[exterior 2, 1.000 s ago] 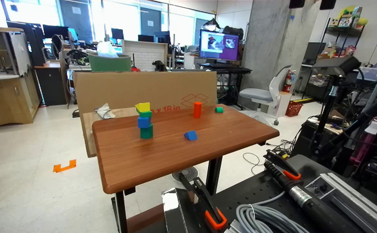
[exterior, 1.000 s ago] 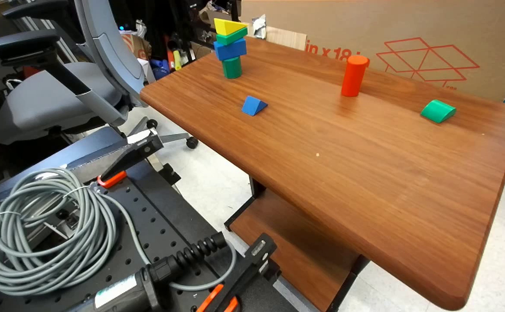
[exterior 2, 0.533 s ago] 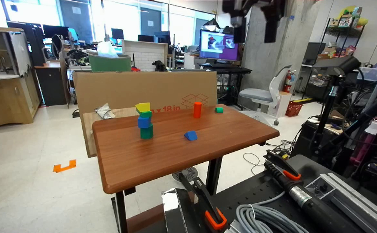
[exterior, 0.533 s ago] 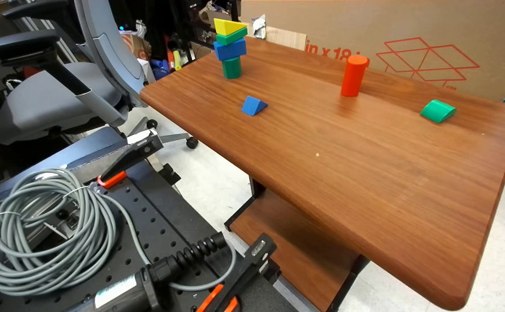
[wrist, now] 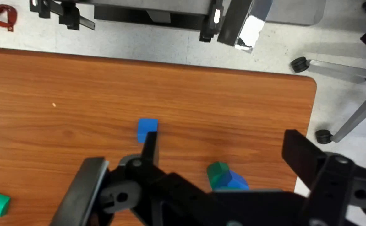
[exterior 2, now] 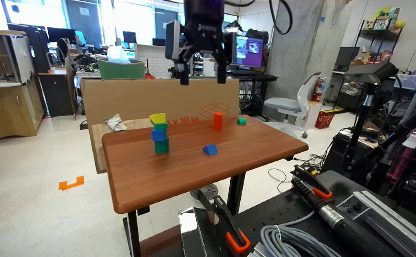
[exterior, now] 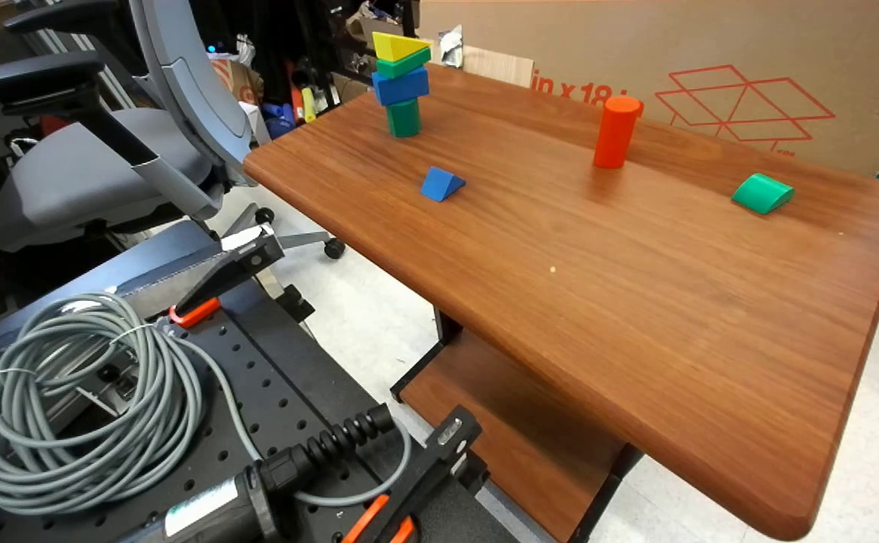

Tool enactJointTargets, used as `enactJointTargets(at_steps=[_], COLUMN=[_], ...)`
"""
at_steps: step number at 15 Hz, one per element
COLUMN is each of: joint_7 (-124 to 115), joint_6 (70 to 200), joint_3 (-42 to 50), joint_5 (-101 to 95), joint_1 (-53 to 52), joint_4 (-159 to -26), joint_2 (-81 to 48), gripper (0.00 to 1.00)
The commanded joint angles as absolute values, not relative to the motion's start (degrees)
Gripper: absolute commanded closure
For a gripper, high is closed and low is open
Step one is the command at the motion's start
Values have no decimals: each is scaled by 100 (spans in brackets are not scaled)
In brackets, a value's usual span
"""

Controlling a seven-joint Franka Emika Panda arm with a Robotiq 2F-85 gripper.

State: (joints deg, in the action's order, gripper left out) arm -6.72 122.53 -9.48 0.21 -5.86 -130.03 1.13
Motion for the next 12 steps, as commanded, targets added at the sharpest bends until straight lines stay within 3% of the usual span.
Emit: enactJointTargets(at_steps=[1,12], joint_7=[-1061,-2179], joint_6=[12541,13580], joint_3=[-964,-672], joint_5=[-57,-997], joint_1=[-767,-1255], joint_4=[-12301,-11530], joint_2=[-682,-1825], gripper=[0,0])
